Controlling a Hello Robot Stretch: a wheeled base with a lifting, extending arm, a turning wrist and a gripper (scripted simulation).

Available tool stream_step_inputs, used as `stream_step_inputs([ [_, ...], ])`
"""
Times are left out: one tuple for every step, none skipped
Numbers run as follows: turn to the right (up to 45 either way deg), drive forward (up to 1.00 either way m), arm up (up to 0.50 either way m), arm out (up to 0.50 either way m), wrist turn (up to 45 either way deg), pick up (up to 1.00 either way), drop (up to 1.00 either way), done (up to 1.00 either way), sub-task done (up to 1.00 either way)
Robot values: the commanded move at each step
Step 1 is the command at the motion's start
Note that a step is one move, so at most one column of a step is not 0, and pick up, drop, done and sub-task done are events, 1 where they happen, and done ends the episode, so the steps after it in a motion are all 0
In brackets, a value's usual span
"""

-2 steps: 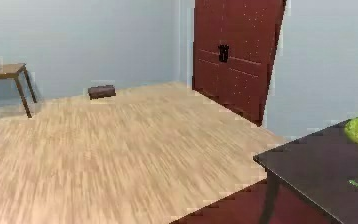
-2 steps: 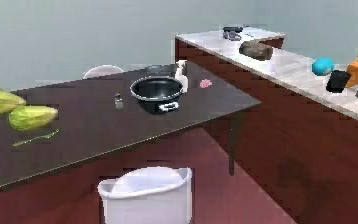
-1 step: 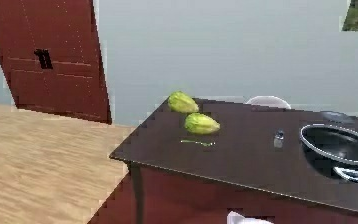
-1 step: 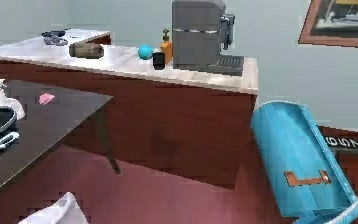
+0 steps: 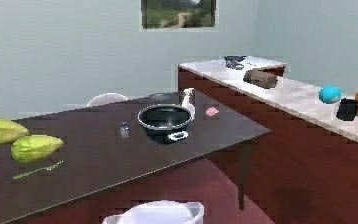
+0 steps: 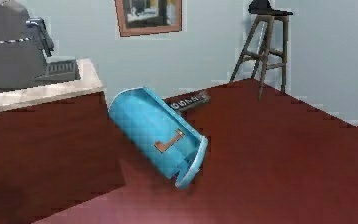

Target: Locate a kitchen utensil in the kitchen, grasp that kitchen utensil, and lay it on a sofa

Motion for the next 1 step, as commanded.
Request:
stream_step_inputs([
  [45.0,0.00,0.00,0.00,0.0,0.00,0.00,0.00,0.00],
])
